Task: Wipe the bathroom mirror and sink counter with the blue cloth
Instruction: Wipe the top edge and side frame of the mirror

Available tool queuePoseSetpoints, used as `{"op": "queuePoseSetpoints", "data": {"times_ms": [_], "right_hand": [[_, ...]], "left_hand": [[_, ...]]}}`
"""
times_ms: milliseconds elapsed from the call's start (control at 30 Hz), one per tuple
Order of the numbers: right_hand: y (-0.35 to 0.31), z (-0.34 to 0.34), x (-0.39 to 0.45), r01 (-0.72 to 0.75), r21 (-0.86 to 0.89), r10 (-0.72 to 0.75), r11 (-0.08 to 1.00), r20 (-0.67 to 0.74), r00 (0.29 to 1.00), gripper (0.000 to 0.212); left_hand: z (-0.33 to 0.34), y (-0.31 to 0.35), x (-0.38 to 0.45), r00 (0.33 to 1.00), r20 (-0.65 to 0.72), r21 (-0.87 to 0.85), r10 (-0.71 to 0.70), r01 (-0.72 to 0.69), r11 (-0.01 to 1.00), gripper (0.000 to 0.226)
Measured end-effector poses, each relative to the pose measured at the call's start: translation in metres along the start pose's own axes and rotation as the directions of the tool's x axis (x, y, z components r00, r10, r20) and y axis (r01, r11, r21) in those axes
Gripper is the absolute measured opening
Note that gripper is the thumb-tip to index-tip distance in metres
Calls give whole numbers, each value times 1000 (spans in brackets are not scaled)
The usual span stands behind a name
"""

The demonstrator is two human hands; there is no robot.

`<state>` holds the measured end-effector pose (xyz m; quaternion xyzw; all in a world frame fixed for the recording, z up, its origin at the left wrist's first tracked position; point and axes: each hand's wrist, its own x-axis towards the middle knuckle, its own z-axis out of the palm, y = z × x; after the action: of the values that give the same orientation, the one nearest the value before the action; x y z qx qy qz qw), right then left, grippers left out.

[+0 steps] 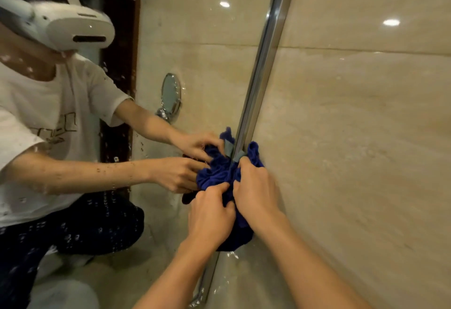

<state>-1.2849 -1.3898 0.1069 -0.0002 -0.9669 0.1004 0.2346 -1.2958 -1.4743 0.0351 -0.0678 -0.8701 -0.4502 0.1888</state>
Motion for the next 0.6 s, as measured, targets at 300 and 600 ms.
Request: {"op": "queuePoseSetpoints", "data": {"times_ms": [300, 600], "right_hand": [[-30, -139, 69, 135, -363, -265, 922, -337, 904, 19], [-42, -186, 123, 48, -652, -405, 757, -410, 817, 26]], "left_hand": [[-74, 134, 75, 930, -281, 39, 239, -237, 971, 29], [-109, 191, 99, 899, -275, 241, 340, -277, 930, 17]]}}
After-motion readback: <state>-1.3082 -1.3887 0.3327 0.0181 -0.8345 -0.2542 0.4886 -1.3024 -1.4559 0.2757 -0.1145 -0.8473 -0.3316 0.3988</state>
